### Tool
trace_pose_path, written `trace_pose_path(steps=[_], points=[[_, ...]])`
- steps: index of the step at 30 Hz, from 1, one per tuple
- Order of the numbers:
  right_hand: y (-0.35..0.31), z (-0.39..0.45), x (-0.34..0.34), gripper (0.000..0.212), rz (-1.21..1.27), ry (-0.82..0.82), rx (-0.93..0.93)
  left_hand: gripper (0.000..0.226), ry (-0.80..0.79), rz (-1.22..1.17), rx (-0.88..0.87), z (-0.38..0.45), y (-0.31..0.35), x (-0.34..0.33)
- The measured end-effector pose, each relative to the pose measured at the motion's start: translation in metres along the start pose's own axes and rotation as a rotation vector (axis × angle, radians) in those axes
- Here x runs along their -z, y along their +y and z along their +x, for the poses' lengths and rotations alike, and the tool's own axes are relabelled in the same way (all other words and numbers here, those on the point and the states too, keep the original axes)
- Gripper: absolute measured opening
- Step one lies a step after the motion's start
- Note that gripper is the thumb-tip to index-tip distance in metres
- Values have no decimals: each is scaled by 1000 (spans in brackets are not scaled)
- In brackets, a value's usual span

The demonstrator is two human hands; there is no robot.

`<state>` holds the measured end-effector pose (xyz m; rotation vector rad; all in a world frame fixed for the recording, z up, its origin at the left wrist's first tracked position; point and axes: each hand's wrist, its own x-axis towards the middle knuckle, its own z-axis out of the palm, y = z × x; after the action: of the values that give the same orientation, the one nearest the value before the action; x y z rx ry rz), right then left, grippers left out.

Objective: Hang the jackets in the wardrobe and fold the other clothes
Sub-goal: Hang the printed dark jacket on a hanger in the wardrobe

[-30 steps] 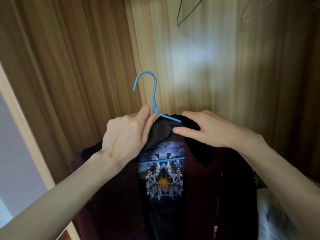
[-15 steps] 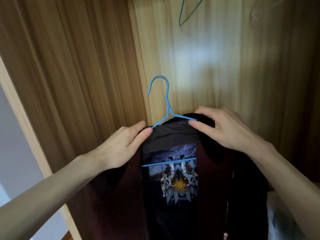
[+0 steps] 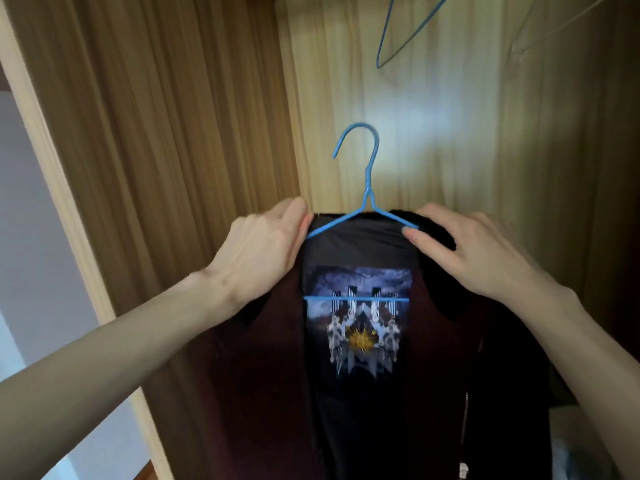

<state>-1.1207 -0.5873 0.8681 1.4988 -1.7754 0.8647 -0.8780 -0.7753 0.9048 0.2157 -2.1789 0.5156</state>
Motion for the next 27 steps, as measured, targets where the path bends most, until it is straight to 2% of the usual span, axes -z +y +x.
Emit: trace_pose_path(steps=[4,7,10,13,16,19,27], points=[[3,-1,4,35,131,68,-82,30,169,142,-107,9,8,5],[-3,-7,0,28,169,83,-85,38,43,40,-122,-5,10,-9],[-10,-6,-2,34,114,63,-48,40,-111,-123,-25,-6,2,-21],[-19,-2,-6,32,114,20,-18,32,-131,-169,-32,-14,2,-34],[-29,2,-11,28,82,5,49,27,-62,-203,-9,-23,9,-43],[-25,4,-6,37,27,-54,69,31,17,-170,55,-20,11,-41],[4,-8,10,46,43,-114,3,28,75,-128,119,-2,8,-30]])
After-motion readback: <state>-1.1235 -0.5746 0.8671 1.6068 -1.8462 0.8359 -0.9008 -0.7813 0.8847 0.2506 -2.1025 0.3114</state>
